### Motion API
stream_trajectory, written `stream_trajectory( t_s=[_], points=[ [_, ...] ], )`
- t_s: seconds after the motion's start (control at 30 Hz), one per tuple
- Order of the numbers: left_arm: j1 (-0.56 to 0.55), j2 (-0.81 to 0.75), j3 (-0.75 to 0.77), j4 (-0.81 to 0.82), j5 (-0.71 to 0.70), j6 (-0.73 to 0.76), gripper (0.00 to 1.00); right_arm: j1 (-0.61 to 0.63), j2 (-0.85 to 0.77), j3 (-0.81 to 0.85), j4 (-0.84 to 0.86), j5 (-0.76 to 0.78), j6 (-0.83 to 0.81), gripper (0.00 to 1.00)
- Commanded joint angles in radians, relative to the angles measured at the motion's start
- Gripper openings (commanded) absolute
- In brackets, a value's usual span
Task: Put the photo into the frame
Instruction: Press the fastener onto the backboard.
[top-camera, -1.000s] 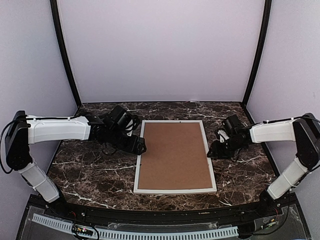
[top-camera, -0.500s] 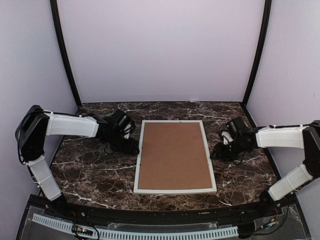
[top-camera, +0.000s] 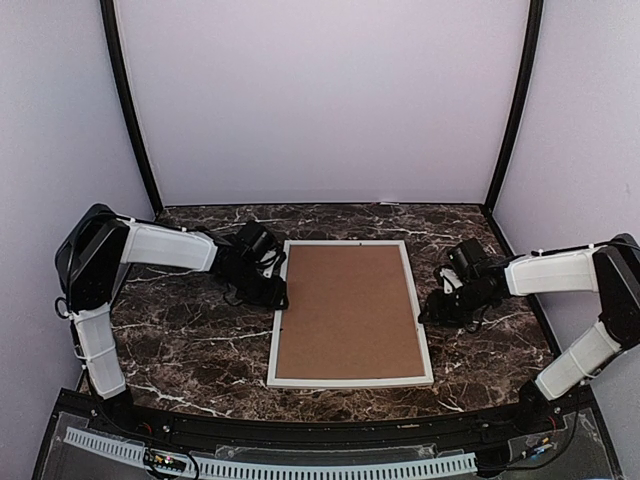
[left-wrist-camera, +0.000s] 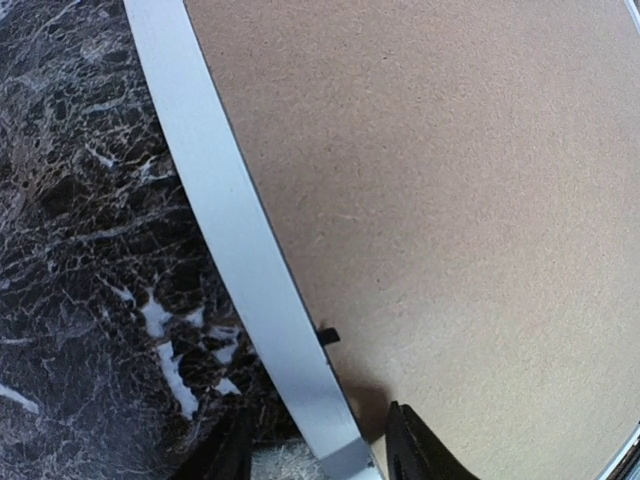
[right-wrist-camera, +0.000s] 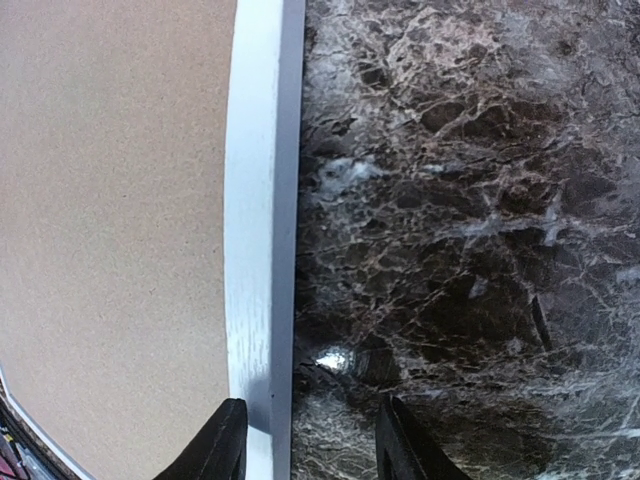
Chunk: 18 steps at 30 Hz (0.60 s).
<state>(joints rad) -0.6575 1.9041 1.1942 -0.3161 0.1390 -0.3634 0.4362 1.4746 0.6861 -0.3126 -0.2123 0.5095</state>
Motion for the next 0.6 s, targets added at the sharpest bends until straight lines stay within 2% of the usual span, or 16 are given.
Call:
stream_trajectory(
  t_s=[0.0, 0.3, 0.57],
  points=[
    [0.001, 0.017, 0.011, -0.004, 0.02, -0.012, 0.45, 0.009, 0.012, -0.002, 0.02, -0.004, -0.006, 0.44],
    [0.0, 0.007, -0.017, 0.028, 0.026, -0.06, 0.29, 0.008, 0.033, 0.04, -0.035, 0.074, -0.042, 0.43],
    [-0.002, 0.005, -0.039, 0.051, 0.022, -0.089, 0.24, 0.013, 0.015, 0.034, -0.058, 0.059, -0.053, 0.39]
  ],
)
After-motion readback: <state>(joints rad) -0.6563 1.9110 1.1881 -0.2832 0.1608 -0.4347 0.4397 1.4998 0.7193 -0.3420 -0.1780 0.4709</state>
